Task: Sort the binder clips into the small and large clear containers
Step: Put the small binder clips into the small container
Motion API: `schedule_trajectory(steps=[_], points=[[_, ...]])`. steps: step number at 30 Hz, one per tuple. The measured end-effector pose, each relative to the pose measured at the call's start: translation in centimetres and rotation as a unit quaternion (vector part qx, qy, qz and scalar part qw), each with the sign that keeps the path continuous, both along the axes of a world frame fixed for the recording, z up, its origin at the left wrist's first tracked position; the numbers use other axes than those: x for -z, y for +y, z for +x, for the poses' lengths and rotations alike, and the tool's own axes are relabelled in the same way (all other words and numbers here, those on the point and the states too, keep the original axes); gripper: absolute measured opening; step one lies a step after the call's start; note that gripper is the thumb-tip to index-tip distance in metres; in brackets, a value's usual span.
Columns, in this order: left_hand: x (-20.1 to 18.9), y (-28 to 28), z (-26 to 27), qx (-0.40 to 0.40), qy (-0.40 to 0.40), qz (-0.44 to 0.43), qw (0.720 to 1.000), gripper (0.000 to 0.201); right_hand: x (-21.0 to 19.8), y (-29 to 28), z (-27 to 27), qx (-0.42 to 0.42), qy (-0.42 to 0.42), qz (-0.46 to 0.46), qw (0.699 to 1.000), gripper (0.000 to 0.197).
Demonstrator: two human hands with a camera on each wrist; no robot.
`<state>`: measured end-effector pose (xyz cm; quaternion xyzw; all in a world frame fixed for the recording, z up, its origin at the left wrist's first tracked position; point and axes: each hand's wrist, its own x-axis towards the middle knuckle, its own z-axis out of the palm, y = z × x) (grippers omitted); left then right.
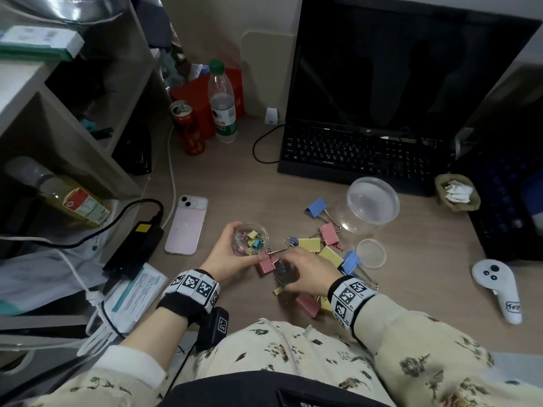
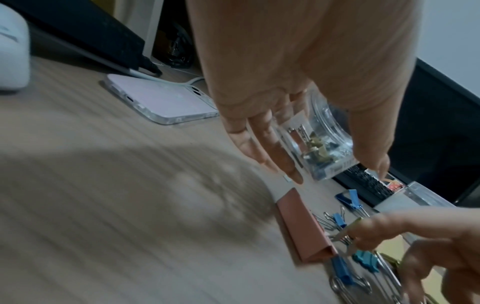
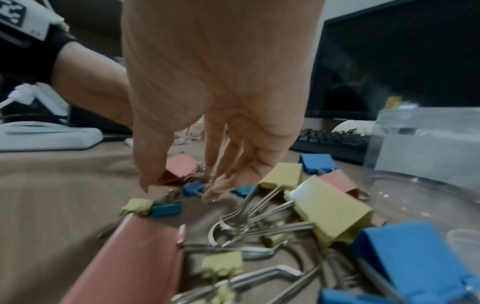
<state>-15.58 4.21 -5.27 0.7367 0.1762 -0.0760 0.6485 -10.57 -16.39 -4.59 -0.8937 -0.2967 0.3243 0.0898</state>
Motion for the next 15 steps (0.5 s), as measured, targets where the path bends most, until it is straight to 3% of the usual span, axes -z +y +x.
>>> schedule_trajectory(steps=[8,15], points=[[-0.7,0.4,-0.9,-0.015,0.004,0.009,1.000,0.075,1.0,1.4,0.1,-0.004,-0.015,-0.001,1.000,0.064],[-0.9,0.7,-1.1,-0.020,0.011,0.008,1.000,0.079,0.9,1.9,-0.6,-0.034,-0.017,-0.056,0.998,0.082]])
